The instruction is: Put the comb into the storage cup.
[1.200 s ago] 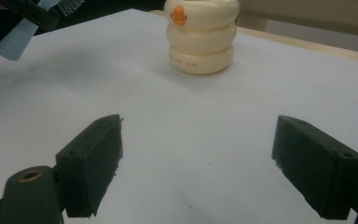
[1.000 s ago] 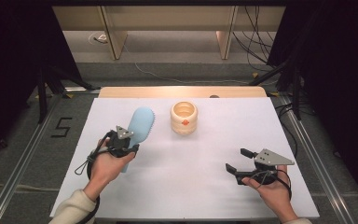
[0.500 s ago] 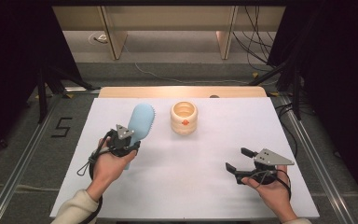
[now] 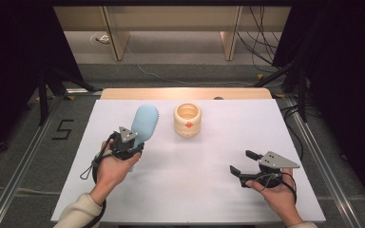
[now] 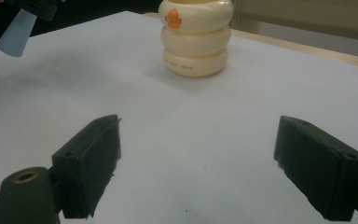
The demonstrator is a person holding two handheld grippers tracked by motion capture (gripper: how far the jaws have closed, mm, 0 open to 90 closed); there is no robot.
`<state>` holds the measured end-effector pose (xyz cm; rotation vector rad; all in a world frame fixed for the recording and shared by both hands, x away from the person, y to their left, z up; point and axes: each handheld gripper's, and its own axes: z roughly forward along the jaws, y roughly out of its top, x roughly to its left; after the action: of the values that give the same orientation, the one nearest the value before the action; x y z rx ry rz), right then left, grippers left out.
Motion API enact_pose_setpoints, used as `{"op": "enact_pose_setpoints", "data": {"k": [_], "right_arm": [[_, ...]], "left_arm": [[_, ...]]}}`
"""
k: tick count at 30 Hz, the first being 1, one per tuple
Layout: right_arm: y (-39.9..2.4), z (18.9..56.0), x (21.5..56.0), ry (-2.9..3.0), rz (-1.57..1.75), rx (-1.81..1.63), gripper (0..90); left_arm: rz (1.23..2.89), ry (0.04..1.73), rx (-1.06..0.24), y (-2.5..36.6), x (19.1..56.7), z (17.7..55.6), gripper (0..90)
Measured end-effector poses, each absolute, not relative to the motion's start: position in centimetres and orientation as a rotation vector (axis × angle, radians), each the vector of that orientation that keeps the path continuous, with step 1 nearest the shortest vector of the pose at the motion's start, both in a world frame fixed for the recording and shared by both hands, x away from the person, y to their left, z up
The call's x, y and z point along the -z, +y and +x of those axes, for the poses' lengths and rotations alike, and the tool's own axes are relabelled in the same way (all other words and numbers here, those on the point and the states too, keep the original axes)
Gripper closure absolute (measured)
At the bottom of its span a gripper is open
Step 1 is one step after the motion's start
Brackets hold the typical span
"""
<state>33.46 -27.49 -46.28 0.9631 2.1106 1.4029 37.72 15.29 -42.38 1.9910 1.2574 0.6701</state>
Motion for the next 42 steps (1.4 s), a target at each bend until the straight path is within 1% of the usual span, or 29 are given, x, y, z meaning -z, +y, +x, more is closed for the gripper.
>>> {"op": "enact_pose_setpoints", "data": {"k": [6, 14, 33, 42], "right_arm": [[-27.4, 33.5, 46.3, 2.110, 0.963, -1.402, 15.6], [-26.9, 33.4, 46.2, 2.104, 0.969, -1.442, 15.7], [-22.4, 33.3, 46.6, 2.194, 0.924, -1.539, 15.7], [-20.2, 33.4, 46.9, 2.225, 0.927, -1.584, 15.7]], "left_arm": [[1.971, 1.249, -0.678, 15.0, 42.2, 37.7, 69.6], [1.943, 1.237, -0.646, 13.9, 42.2, 37.6, 69.6], [1.974, 1.150, -0.535, 8.5, 42.5, 37.3, 69.5], [1.977, 1.133, -0.501, 7.3, 42.5, 37.3, 69.5]]}}
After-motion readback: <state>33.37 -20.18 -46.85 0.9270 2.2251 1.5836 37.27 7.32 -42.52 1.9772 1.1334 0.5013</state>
